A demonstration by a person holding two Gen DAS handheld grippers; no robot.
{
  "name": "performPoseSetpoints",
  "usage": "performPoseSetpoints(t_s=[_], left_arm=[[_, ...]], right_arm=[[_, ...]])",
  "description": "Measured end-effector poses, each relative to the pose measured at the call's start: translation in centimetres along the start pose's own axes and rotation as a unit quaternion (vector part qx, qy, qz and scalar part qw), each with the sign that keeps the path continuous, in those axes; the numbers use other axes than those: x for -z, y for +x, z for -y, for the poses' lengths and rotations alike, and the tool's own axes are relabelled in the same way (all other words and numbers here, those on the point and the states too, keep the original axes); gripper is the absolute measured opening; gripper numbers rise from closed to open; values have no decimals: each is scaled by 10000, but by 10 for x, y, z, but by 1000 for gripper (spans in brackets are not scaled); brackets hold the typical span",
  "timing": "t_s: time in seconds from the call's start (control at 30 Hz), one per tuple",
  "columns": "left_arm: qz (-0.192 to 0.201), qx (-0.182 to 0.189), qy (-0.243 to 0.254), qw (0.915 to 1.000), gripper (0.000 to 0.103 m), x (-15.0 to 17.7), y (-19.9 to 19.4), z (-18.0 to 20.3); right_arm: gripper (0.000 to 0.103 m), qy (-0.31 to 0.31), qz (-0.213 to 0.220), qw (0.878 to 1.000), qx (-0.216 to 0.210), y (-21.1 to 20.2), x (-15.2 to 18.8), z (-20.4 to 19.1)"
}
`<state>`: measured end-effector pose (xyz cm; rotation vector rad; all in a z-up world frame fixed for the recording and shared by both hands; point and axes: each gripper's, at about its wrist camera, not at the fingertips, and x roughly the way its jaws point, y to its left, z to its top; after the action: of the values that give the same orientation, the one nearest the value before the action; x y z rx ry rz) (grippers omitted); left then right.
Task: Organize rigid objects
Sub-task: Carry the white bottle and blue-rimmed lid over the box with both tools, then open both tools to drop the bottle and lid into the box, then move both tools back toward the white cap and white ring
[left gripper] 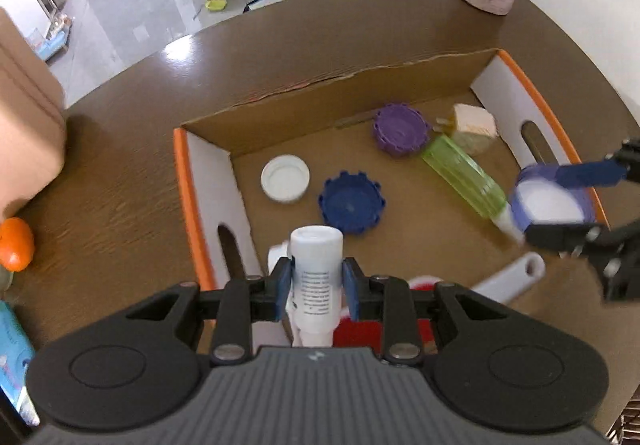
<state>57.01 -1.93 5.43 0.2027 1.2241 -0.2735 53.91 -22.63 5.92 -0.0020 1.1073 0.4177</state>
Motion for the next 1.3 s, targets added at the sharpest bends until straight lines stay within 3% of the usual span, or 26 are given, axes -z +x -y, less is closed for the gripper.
performPoseSetpoints(t_s=[0.17, 0.3, 0.5, 0.6, 0.67, 0.83, 1.3], left_arm=[[-272, 32, -26, 9996, 28, -15, 34, -2], [-353, -70, -123, 9993, 28, -24, 53, -3], [-499, -108, -234, 9984, 29, -35, 77, -1], [-525, -53, -280, 9982, 35, -35, 75, -3], [-484, -78, -312, 9983, 47, -33, 70, -5], [-344, -105, -348, 9987, 55, -15, 36, -8], [-2, -27, -415, 9991, 62, 91, -65, 5]], right_arm=[[66, -220, -435, 9988, -67, 40, -23, -17], [66, -340, -747, 9965, 127, 78, -33, -26], [66, -426, -911, 9940, 428, 110, -40, -35], [66, -520, -983, 9924, 520, 114, -40, -39], [67, -524, -966, 9927, 494, 111, -39, -41], [70, -510, -819, 9942, 468, 84, -32, -46], [72, -750, -343, 9959, 379, -24, 49, -75]])
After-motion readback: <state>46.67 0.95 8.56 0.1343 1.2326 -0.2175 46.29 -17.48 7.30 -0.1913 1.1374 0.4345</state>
